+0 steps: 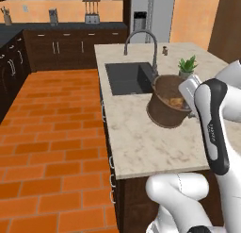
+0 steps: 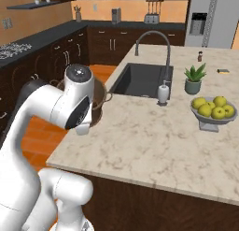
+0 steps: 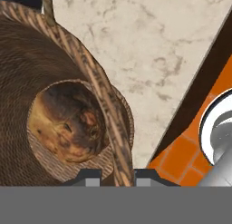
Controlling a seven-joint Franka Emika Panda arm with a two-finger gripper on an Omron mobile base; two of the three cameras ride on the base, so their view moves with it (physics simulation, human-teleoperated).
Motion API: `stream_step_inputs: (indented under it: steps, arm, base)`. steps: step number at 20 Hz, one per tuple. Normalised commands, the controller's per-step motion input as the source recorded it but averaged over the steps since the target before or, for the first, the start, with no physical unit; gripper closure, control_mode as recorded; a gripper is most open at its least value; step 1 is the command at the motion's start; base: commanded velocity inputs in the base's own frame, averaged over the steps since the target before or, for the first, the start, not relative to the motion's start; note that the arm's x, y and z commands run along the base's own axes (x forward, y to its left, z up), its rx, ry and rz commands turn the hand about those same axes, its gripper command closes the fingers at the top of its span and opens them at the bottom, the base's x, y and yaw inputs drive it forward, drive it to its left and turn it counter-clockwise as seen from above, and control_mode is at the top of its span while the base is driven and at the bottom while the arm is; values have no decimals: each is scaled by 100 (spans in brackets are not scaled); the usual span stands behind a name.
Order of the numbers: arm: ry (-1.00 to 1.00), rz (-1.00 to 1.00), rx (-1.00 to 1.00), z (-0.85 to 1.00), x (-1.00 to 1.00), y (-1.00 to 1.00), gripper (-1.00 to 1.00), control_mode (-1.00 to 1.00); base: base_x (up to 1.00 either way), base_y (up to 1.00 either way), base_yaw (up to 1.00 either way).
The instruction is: Open the cabinet, pick up the bread from the cabinet and place it in the basket. Then move the basket to the dining counter.
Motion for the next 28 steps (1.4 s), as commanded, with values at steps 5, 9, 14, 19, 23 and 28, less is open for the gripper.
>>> stream_step_inputs:
  steps: [5,9,14,19,23,28]
  arm:
    - [0,19,1,-59,100,-45,100,-100]
    - [0,15,0,-65,100,-40,100,-100]
    - [3,13,0,-65,97,-38,100,-100]
    - [7,4,-3,-60,72,-3,100,-100]
    - [9,0,-4,-61,53,0,100,-100]
    - [10,1,-6,-67,26,0,100,-100]
  base:
    - [0,0,0]
    - [0,0,0]
    - [0,0,0]
    - [0,0,0]
    - [0,0,0]
    - [0,0,0]
